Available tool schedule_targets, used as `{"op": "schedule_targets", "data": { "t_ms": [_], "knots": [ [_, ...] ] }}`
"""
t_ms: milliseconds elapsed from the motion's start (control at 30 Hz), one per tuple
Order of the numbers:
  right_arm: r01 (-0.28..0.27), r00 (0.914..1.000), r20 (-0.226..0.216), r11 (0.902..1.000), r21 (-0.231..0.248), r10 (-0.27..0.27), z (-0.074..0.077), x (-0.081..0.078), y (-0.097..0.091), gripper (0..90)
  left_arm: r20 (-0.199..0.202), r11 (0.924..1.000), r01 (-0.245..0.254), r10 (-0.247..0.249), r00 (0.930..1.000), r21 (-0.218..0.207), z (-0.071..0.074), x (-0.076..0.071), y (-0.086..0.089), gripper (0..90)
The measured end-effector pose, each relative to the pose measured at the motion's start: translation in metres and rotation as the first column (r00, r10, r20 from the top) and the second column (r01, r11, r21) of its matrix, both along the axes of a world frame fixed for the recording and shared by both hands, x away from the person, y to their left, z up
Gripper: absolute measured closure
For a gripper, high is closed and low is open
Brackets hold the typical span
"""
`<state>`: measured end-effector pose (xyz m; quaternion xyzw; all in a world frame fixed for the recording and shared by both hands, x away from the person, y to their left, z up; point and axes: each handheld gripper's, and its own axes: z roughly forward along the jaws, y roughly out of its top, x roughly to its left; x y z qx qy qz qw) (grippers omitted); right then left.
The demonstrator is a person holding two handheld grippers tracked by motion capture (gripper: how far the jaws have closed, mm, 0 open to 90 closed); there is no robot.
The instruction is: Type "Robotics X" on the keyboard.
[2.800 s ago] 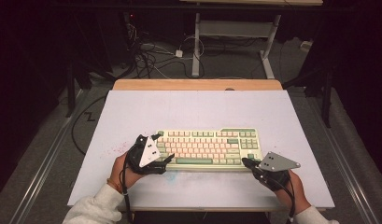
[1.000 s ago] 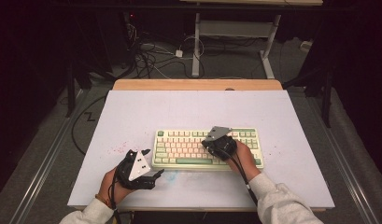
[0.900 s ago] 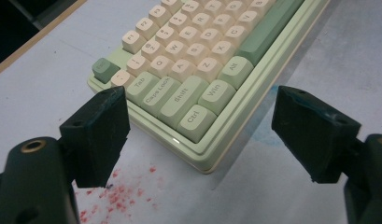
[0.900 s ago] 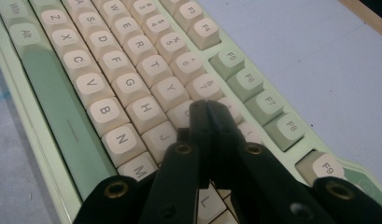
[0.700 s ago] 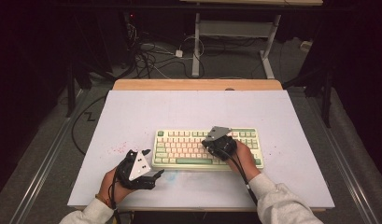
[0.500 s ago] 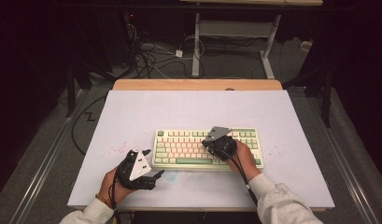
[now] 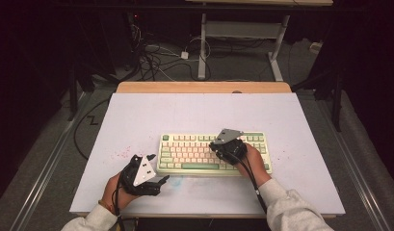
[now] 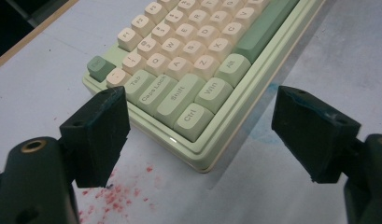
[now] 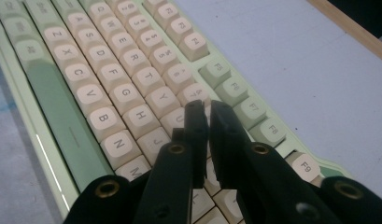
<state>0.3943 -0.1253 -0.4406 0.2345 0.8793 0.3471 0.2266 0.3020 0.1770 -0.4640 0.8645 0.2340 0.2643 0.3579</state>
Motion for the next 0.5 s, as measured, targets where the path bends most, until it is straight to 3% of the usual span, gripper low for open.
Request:
{"op": "schedule_targets", "data": {
  "t_ms": [233,500],
  "knots": [
    [-0.002,0.9996,0.029,0.9984,0.057,0.0,0.012,-0.005,-0.008,80.2,0.003,1.0,-0.003,0.003,1.0,-0.006,0.0,0.0,0.0,18.3],
    [-0.021,0.9962,0.086,0.9937,0.11,0.011,0.021,-0.015,-0.015,56.4,0.003,1.0,-0.006,0.006,1.0,-0.004,0.001,0.0,0.001,18.3]
  ]
}}
